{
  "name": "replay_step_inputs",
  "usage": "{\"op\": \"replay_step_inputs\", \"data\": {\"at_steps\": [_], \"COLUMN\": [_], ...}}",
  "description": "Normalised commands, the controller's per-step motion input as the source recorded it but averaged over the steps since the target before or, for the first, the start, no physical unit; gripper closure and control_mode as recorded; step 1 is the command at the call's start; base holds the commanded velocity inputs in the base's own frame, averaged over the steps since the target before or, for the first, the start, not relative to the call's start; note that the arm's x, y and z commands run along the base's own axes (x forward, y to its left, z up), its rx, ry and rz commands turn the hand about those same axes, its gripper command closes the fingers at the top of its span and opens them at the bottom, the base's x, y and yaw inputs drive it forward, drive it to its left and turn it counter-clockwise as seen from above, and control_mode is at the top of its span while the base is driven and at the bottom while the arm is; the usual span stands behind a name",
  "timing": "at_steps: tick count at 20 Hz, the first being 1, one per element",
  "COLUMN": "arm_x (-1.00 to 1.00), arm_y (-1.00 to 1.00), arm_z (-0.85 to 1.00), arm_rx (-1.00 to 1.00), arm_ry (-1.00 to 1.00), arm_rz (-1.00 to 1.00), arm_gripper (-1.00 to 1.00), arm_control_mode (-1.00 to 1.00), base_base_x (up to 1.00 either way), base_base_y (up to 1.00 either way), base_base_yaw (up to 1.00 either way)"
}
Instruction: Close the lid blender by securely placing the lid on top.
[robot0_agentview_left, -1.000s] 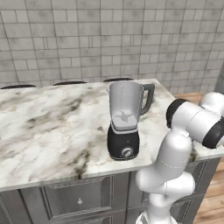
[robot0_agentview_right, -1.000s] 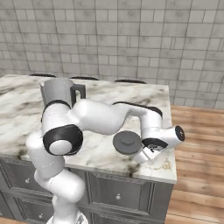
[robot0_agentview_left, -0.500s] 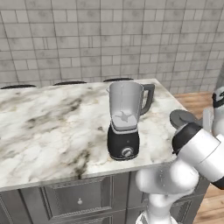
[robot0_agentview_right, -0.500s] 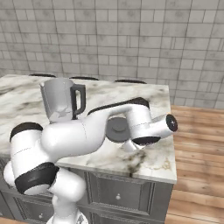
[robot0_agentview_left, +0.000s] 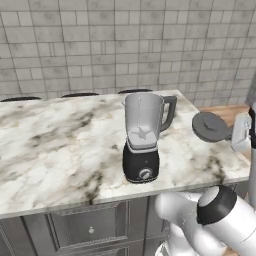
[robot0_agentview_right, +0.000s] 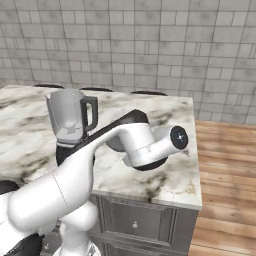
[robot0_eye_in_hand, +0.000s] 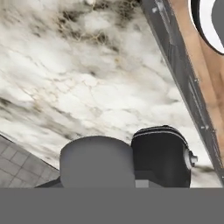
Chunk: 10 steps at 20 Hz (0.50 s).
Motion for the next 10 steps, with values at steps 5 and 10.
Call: {"op": "replay_step_inputs", "data": {"at_steps": [5, 10], "arm_x": [-0.26, -0.2], "arm_y": [0.05, 0.21], "arm_z": [1.0, 0.95], "arm_rx": [0.0, 0.0], "arm_ry": [-0.12, -0.13], "arm_rz": [0.0, 0.0], "arm_gripper": [1.0, 1.0], "arm_control_mode": [-1.0, -1.0], "base_base_x": [0.0, 0.0], "base_base_y": [0.0, 0.0], "base_base_yaw": [0.0, 0.0]}}
